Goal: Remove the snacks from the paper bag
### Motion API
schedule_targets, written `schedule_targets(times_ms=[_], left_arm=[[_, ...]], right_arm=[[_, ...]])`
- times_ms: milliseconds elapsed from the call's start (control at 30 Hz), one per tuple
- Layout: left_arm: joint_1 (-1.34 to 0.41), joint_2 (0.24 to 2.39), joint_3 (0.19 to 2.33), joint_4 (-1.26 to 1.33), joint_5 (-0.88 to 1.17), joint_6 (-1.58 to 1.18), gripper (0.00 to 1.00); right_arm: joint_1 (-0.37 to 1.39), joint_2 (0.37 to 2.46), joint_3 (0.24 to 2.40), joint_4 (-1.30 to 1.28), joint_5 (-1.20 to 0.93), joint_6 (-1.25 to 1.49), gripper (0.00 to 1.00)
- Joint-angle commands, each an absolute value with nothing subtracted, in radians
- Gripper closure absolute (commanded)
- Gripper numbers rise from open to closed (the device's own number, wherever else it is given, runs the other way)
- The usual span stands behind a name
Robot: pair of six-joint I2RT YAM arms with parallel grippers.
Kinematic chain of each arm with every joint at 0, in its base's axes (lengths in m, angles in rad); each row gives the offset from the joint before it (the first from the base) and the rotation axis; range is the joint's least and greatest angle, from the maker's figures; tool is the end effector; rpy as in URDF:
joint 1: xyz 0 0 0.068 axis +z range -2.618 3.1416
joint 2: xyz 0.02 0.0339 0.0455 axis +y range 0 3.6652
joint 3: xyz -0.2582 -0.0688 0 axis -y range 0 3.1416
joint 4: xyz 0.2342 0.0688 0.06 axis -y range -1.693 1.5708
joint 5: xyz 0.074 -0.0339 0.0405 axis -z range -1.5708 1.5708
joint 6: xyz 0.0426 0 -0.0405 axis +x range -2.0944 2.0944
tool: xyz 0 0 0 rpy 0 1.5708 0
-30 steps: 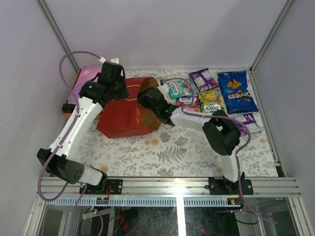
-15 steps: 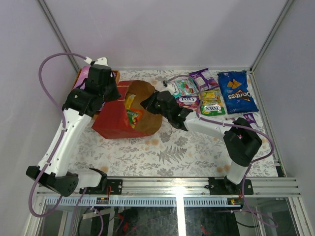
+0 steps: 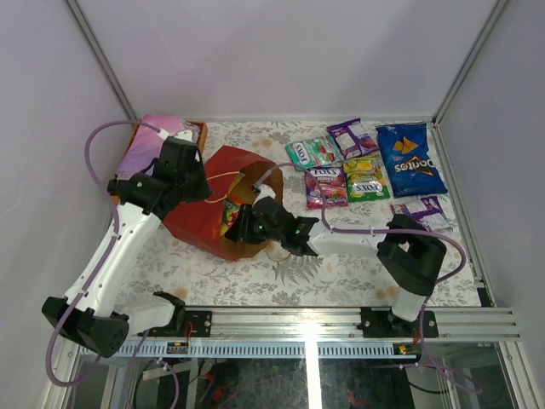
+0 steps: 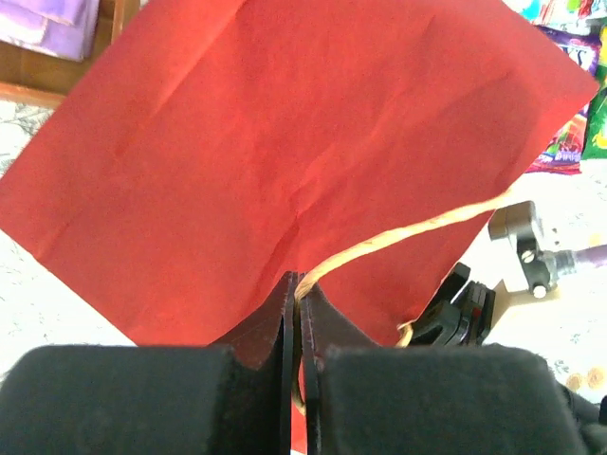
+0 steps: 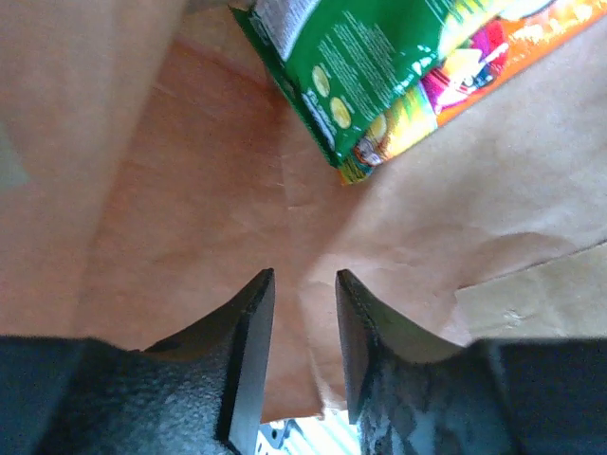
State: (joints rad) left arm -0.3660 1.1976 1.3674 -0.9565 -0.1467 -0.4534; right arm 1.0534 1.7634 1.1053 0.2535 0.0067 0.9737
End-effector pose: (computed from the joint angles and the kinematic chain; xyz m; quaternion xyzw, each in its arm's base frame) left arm 0.2157 -0.0760 0.3704 -0.0682 0.9195 -0.0897 0.3765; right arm 0.1974 0.3463 0.2253 -0.0314 0.8342 0.4658 0.2936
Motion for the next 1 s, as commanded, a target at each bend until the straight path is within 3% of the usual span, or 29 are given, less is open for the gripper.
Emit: schedule_targets(times_ms=[0, 67, 133, 300, 400, 633, 967], left_arm=[[-0.372, 1.114, 1.279, -0.845, -0.103, -0.494, 1.00], [-0.374, 1.099, 1.252, -0.831, -0.094, -0.492, 1.00], [-0.375, 1.091, 1.242, -0.824, -0.086, -0.484, 1.00], [-0.380, 1.084, 1.232, -0.825, -0.061, -0.458, 1.00], [-0.382, 1.081, 1.223, -0.829, -0.065, -0.444, 1.00], [-0.382, 1.074, 1.209, -0.829, -0.078, -0.443, 1.00], [-0.382, 1.084, 1.205, -0.823, -0.080, -0.448, 1.00]], right_arm=[[1.042, 1.773, 1.017, 0.507, 0.087, 1.159, 0.57], [1.048, 1.794, 0.954, 0.646, 0.206, 1.248, 0.52], [1.051, 1.829, 0.916, 0.780, 0.337, 1.320, 0.40], [1.047, 1.928, 1.027, 0.778, 0.496, 1.356, 0.22], [1.039, 2.005, 1.111, 0.780, 0.467, 1.425, 0.22], [1.029, 2.127, 1.207, 0.795, 0.408, 1.504, 0.33], [1.029, 2.123, 1.135, 0.739, 0.346, 1.587, 0.34]])
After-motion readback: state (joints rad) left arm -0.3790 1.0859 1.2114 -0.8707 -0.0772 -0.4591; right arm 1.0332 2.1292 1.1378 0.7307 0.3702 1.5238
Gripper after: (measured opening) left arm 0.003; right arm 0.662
